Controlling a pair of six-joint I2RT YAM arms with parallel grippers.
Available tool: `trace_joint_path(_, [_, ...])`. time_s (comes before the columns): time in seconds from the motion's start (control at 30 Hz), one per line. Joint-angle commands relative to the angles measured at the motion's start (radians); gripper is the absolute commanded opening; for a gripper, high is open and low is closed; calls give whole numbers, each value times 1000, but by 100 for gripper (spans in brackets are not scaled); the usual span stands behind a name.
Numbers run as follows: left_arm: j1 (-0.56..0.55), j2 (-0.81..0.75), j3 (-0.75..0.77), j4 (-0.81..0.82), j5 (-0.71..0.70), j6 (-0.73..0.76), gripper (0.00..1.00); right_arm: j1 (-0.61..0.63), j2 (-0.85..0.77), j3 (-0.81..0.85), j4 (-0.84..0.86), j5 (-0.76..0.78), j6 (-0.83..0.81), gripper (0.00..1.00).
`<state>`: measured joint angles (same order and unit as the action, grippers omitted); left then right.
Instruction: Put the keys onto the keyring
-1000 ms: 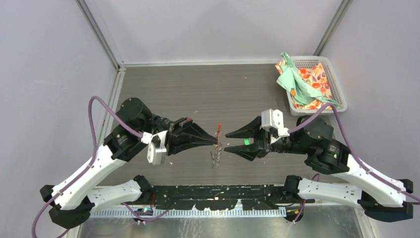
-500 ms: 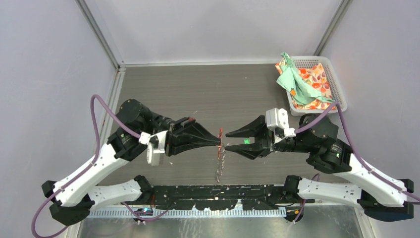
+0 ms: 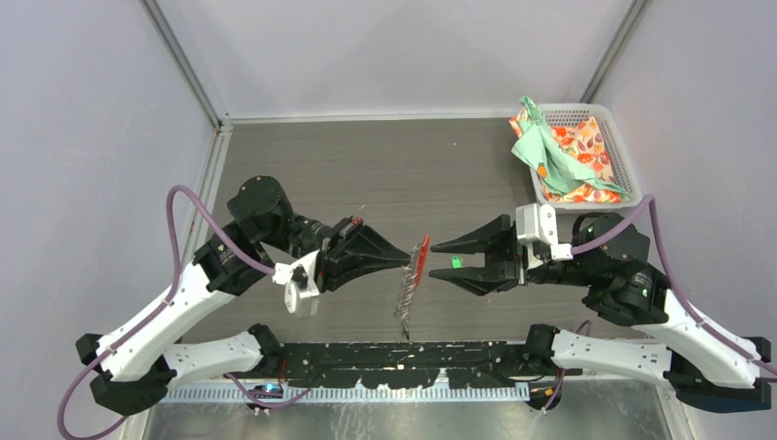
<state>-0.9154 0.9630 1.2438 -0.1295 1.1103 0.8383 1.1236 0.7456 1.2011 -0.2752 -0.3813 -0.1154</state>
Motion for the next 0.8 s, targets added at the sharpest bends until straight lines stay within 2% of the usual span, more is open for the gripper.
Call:
trace_joint_path(0.0, [-4, 4, 73, -369, -81, 458, 0, -1, -7, 48, -37, 48, -33, 43])
trace_joint_path(0.1, [-23, 19, 114, -493, -192, 513, 0, 0, 0, 67, -83, 69, -57, 43])
trace_joint_path(0.27, [-89, 38, 166, -709, -385, 685, 0, -1, 52, 112, -169, 111, -91, 43])
trace_joint_path(0.43, [-128, 60, 219, -825, -489, 698, 0, 0, 120, 135, -229, 142, -128, 43])
trace_joint_path(0.57, [-148, 92, 272, -936, -560, 657, 0, 0, 175, 157, -286, 161, -150, 43])
trace_joint_path(0.77, [-154, 139, 329, -982, -639, 441, 0, 2, 217, 155, -287, 179, -157, 43])
